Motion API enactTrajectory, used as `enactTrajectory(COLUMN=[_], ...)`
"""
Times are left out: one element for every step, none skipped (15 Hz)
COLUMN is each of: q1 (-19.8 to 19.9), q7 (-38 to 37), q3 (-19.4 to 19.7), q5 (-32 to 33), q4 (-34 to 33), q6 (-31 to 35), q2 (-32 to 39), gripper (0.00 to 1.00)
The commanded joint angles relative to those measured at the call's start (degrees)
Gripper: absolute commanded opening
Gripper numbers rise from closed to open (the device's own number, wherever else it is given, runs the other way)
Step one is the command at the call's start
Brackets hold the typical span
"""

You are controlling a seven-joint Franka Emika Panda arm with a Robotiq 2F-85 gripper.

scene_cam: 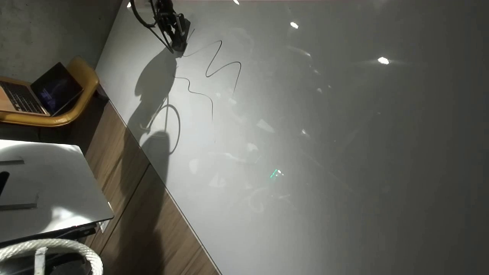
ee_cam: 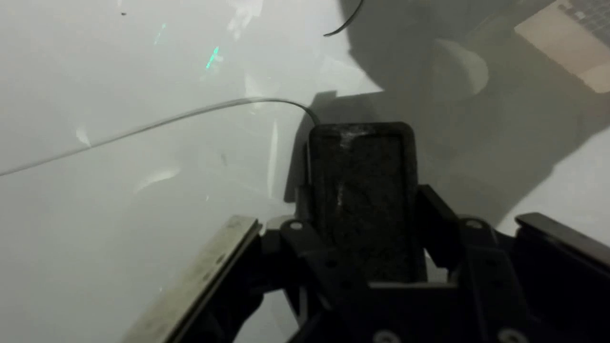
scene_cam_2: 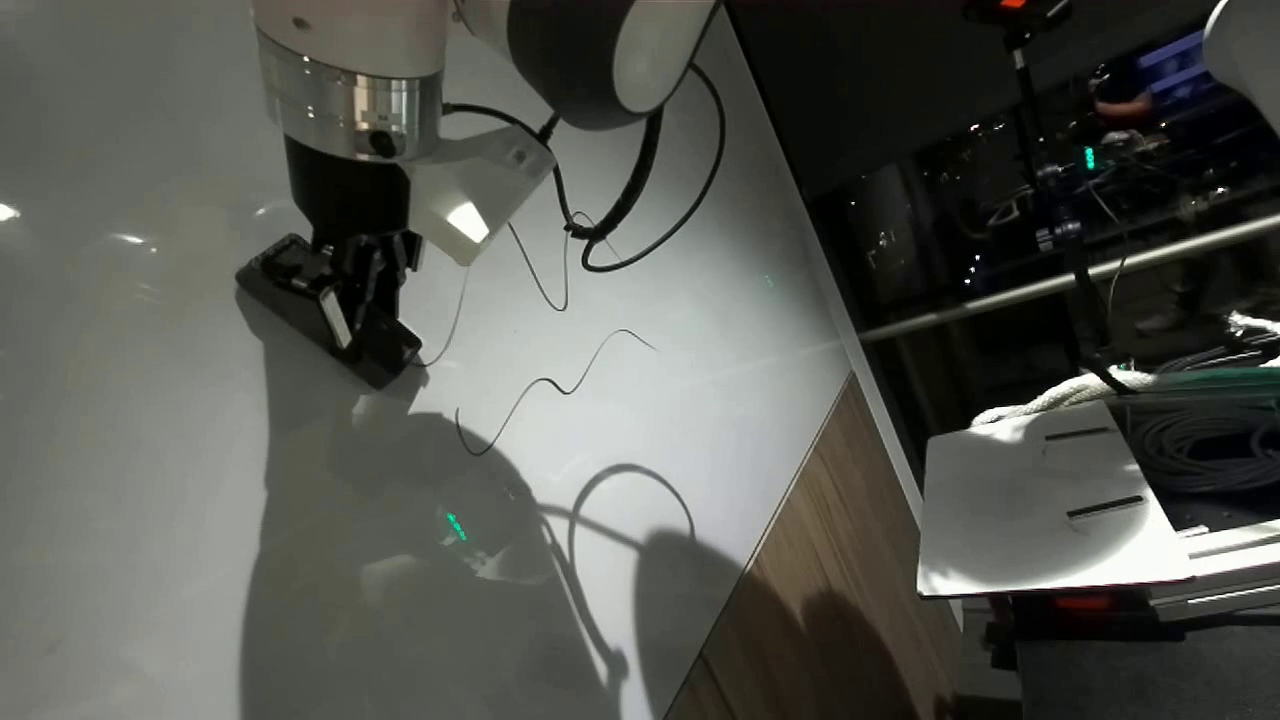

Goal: Use the duster to erase the markings on the whiteboard

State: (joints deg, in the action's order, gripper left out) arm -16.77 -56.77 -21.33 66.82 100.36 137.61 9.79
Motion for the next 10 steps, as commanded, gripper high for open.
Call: enactTrajectory(q1=[0.37,0.79,1.37,1.66,1.83,2.07,2.32,2.62,2.94,3.28], q7=[2.23,2.59,2.47,2.48,2.23,2.07,1.98,2.03,1.88,1.8], q3=[4.88,5.53,6.28,6.74,7.23,7.74,8.26,8.74,9.23,9.67], q5=[3.35,3.4,3.58,3.42,3.36,3.48,3.73,3.88,4.29,4.49], q4=[-1.61,-0.92,0.32,1.07,2.11,3.35,4.32,5.17,5.98,6.67], q6=[2.18,2.71,3.36,3.73,3.74,4.02,4.11,4.01,3.93,3.74], q2=[1.34,0.95,0.2,-0.33,-1.09,-2.0,-2.71,-3.41,-4.02,-4.72], gripper=[0.29,0.29,0.29,0.29,0.29,0.29,0.29,0.29,0.29,0.29])
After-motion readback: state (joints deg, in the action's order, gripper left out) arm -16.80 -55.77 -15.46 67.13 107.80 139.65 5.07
